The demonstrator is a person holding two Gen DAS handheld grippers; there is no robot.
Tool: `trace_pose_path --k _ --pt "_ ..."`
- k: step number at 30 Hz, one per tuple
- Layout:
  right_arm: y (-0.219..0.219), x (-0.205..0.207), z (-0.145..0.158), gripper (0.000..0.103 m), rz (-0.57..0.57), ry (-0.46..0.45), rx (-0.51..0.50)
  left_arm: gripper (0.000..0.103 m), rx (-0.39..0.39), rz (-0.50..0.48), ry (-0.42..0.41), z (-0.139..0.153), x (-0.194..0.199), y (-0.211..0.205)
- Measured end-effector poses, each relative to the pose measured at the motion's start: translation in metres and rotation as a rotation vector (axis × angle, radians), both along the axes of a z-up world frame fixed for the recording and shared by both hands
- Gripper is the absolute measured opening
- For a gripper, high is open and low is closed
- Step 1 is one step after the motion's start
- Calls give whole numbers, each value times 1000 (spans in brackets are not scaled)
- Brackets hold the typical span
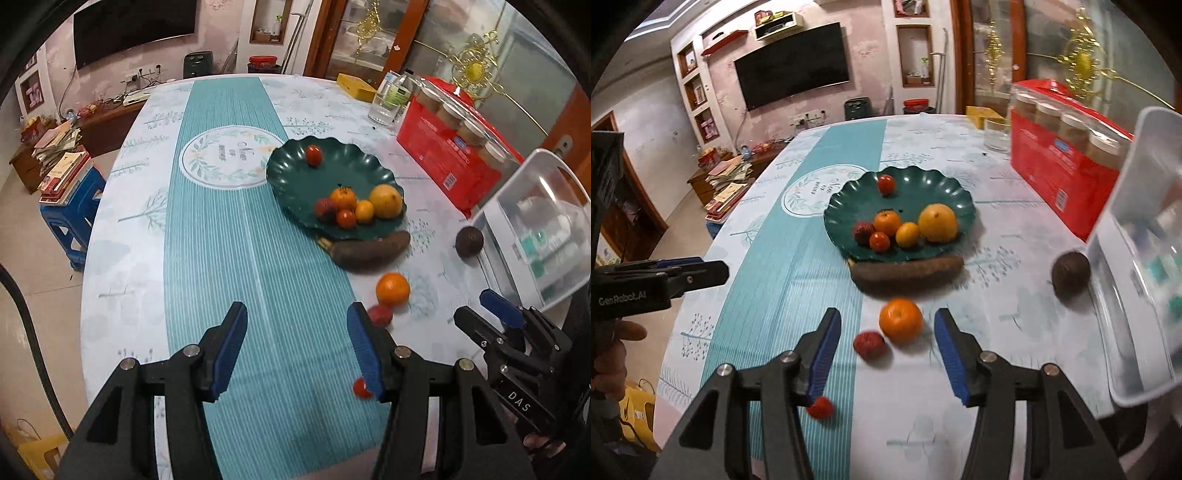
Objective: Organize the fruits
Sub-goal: 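Move the left tool to a cherry tomato while the right tool reaches toward the avocado, then grasp the cherry tomato with the left tool while the right tool grasps the dark avocado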
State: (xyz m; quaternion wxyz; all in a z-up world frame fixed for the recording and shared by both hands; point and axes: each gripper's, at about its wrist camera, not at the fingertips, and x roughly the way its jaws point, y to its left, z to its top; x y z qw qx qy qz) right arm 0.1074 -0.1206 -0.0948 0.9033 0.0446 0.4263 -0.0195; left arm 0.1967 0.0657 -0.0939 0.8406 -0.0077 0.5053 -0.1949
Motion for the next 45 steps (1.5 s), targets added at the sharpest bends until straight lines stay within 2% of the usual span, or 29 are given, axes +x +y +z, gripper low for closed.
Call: trace_pose_path --k 10,18,21,26,29,37,45 --pt "0 -45 -14 56 -74 75 44 55 -13 -19 74 -24 -43 9" --pt "-27 -51 -16 57 -132 113 58 55 -7 -26 123 -41 -62 -3" --pt "-43 -46 -14 65 -158 109 61 55 10 -19 135 -48 -66 -12" --pt "-79 -27 -13 67 -210 106 76 55 1 41 167 -55 -63 -26" --pt "-99 -13 -14 67 -229 105 52 55 -2 98 179 -59 -58 -34" --pt "-145 18 -36 67 -327 90 42 56 -4 259 254 -86 -61 -50" --pt "-173 34 -63 67 -429 36 68 56 -12 358 290 -110 -79 -62"
